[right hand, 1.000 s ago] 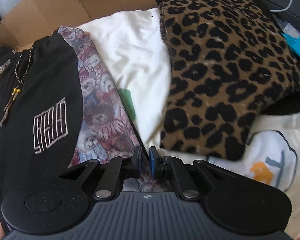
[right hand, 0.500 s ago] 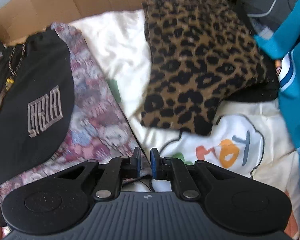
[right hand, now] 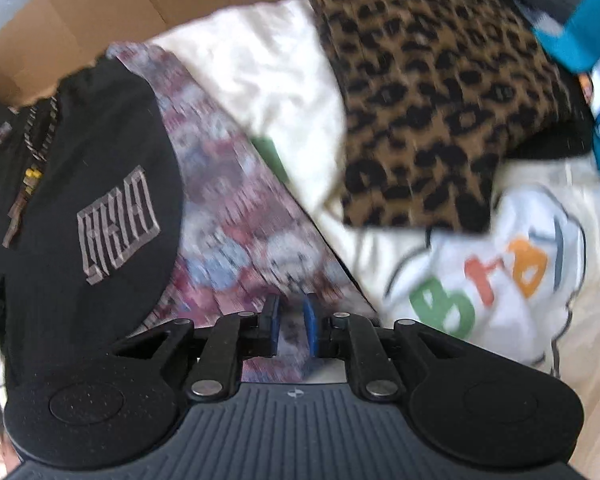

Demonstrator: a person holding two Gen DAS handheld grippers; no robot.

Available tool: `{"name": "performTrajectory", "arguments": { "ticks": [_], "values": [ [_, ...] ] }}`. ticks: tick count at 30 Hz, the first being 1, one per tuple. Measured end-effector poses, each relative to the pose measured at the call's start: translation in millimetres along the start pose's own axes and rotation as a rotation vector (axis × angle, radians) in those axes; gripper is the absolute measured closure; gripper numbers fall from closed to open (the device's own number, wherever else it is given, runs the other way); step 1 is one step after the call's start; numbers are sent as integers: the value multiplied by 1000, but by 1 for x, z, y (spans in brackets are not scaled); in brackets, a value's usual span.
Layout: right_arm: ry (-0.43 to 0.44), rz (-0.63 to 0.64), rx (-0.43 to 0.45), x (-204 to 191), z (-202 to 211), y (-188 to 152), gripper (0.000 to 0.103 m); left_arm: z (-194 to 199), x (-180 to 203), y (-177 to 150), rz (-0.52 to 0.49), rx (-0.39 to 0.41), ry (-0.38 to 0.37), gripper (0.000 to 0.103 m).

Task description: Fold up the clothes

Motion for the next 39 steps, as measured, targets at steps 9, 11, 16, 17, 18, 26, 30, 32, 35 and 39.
{"name": "performTrajectory", "arguments": {
  "ticks": [9,11,16,17,18,26,30,32,35,39],
  "values": [
    [-46,0,-48,-2,16,-5,81,-13,-14,-12,-9,3,-14,61],
    [-38,-17,-37,-3,24,-4,80,-13,-16,-13,-22,1,-13,67],
    [-8,-29,-8,-12,40,1,75,-8,-21,-13,-29,-14,-33,86],
    [-2,-26,-3,-14,43,3,74,-5,-21,-13,-33,-13,-35,87],
    [5,-25,3,-16,46,4,73,-2,-20,-13,-38,-12,-35,87],
    [70,-19,46,-36,56,13,69,8,-19,-10,-70,-9,-24,85],
    [79,10,44,-42,53,10,69,1,-22,-11,-84,-47,-22,59],
    [81,10,40,-43,51,8,68,-4,-18,-12,-122,-59,-21,58],
    [78,9,33,-42,48,5,68,-10,-14,-11,-167,-65,-5,58],
    [78,10,32,-43,48,5,68,-18,-9,-10,-212,-86,-11,64]
  ]
}}
Point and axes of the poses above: each gripper's, at about its wrist camera, not at the fingertips, and z roughly against the way its jaws point, x to its right, y to its top, the point moved 10 cm from there along -z, roughly the way its jaws point, and after that the axes turned 1 degree about y, right-handed, at the moved point
